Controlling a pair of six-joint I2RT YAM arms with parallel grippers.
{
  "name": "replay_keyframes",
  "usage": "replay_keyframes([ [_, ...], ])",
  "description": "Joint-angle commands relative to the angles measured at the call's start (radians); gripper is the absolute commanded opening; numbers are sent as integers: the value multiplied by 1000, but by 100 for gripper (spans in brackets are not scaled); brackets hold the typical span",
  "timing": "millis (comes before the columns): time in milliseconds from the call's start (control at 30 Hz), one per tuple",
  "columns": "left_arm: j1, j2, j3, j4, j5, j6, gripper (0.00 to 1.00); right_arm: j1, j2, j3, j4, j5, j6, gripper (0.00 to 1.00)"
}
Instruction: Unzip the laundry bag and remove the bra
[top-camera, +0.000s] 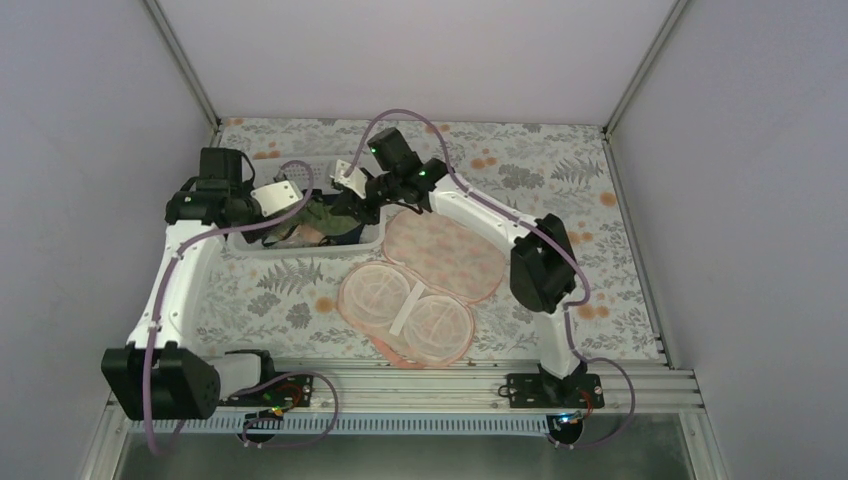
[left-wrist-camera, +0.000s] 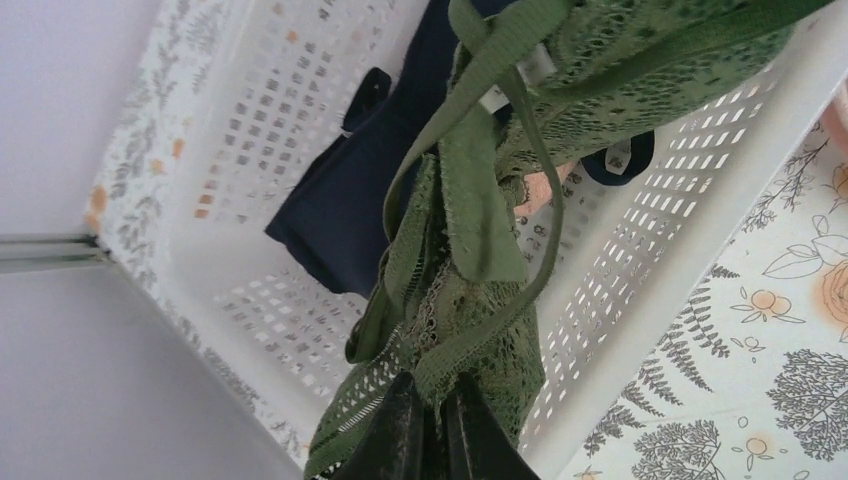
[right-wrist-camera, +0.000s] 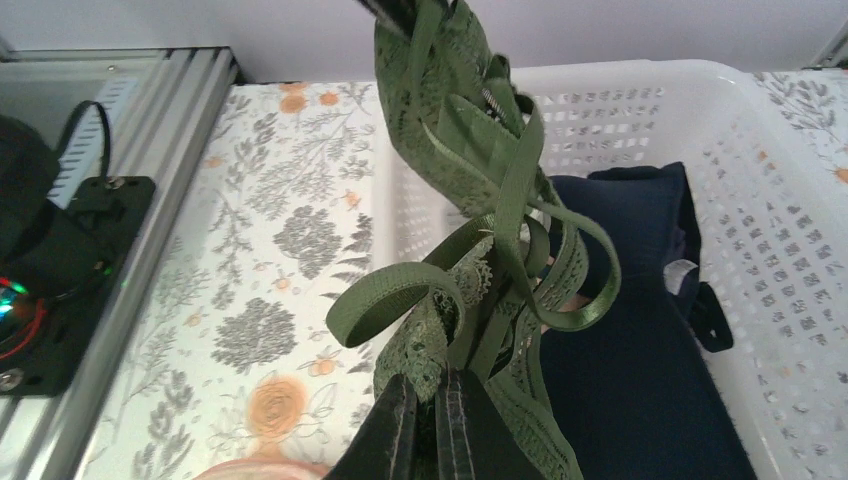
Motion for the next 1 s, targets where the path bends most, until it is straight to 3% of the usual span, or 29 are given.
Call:
replay_keyframes([
  [0, 17, 43, -31, 38, 39, 25, 2, -7, 80, 70, -46, -38, -18, 4],
  [367, 70, 144, -77, 182, 99, -10, 2, -42, 131, 82, 17, -9, 39, 4],
  [600, 92, 314, 21, 280, 122, -94, 2, -76, 223, 170, 43, 78, 99, 6],
  [767, 97, 396, 76, 324, 159, -128, 3, -87, 245, 182, 95, 158, 160, 13],
  [967, 97, 417, 61, 450, 162, -155, 11, -90, 251, 196, 172, 249, 219, 29],
])
